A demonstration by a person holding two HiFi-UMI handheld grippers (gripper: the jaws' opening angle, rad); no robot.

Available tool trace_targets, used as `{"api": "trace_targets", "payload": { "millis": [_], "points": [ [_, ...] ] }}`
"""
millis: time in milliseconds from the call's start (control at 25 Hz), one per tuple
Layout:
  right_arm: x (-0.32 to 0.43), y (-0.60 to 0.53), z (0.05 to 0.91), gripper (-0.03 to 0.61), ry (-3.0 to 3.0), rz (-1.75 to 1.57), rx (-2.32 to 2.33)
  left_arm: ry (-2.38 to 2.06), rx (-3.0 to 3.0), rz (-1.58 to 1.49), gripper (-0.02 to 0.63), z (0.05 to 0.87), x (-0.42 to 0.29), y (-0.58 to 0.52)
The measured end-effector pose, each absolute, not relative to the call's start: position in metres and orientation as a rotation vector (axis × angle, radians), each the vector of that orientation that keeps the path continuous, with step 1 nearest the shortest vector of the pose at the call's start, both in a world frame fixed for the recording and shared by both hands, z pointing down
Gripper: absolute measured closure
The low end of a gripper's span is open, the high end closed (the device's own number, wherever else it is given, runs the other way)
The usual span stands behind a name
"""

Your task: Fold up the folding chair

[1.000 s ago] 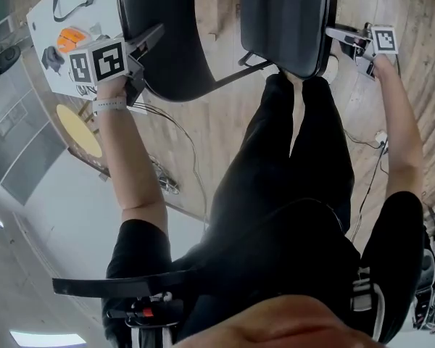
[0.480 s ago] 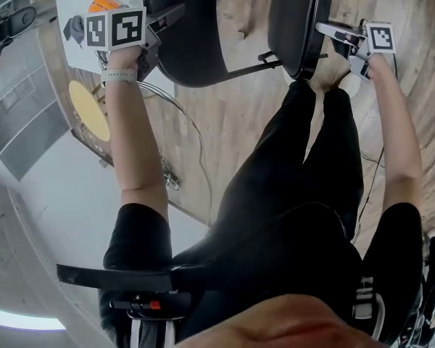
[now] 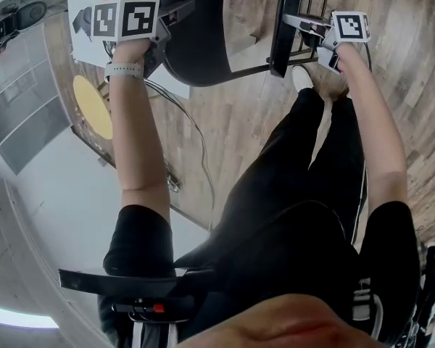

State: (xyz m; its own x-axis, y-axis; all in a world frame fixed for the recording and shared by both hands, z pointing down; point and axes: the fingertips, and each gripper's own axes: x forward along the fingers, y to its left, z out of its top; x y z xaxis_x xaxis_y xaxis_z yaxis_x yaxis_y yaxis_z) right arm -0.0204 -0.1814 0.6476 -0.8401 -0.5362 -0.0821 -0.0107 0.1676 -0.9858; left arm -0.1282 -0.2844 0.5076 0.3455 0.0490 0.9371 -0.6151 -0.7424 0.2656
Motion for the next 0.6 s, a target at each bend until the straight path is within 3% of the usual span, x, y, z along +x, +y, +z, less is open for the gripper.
{"api": "trace_targets", "payload": {
  "millis": [600],
  "points": [
    [-0.120,-0.260,0.654,0.546,2.111,-1.764,-0.674,-0.532,2.009,1.453,0.560,0.507,-0.160,-0.311]
  ]
}}
